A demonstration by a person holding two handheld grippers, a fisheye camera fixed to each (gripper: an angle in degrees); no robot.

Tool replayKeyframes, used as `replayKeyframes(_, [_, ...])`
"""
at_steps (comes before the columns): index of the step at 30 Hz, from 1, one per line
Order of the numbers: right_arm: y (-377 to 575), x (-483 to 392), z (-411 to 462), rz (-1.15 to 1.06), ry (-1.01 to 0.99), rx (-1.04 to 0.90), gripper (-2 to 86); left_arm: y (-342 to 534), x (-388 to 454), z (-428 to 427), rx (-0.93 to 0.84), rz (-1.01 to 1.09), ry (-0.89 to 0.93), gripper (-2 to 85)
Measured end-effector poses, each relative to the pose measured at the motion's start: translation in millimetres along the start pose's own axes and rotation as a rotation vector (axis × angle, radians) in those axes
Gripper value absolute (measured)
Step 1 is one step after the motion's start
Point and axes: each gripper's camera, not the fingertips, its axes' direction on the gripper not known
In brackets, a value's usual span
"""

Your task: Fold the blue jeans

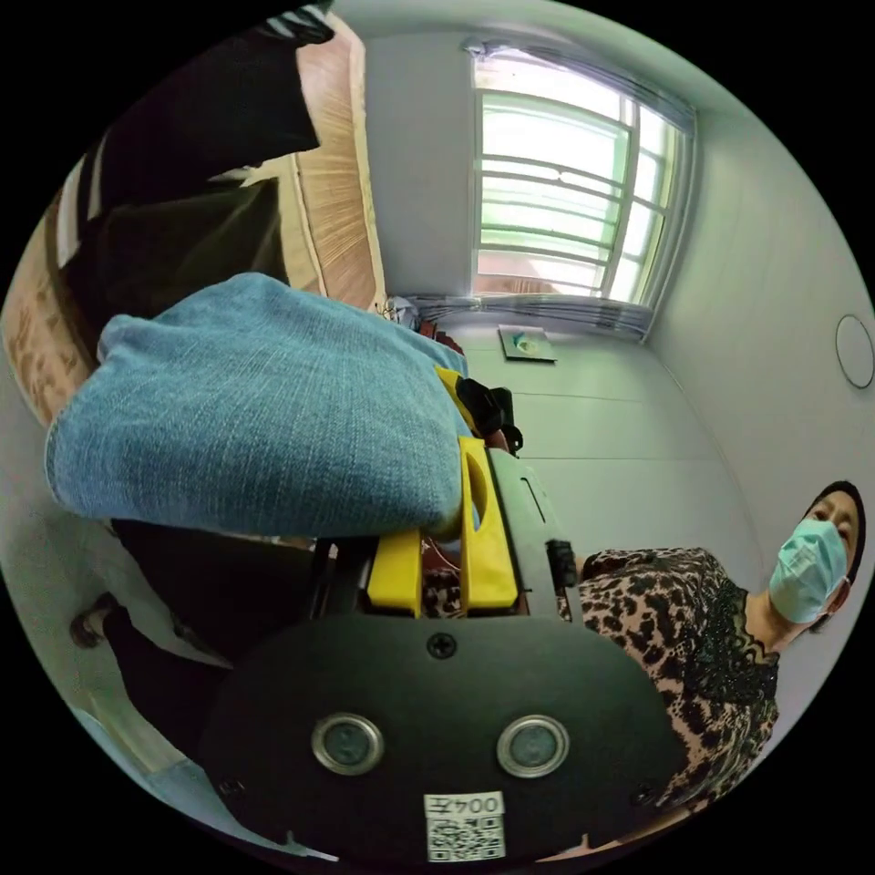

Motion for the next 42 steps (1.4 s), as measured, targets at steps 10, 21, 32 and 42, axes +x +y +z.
replayKeyframes(10, [-82,43,-44,-0.289,-0.088,0.143,7.9,-146,-22,44,0.037,0.360,-0.260,8.2])
replayKeyframes(21, [-86,172,1,0.007,-0.016,-0.063,10.6,-175,-185,88,-0.028,0.108,-0.398,8.7])
replayKeyframes(32, [-63,42,-37,-0.377,0.484,0.026,9.8,-165,-220,107,-0.045,-0.001,-0.488,9.9])
replayKeyframes(42, [-133,65,-11,-0.454,0.583,-0.158,16.1,-172,-236,121,-0.020,-0.064,-0.439,8.3])
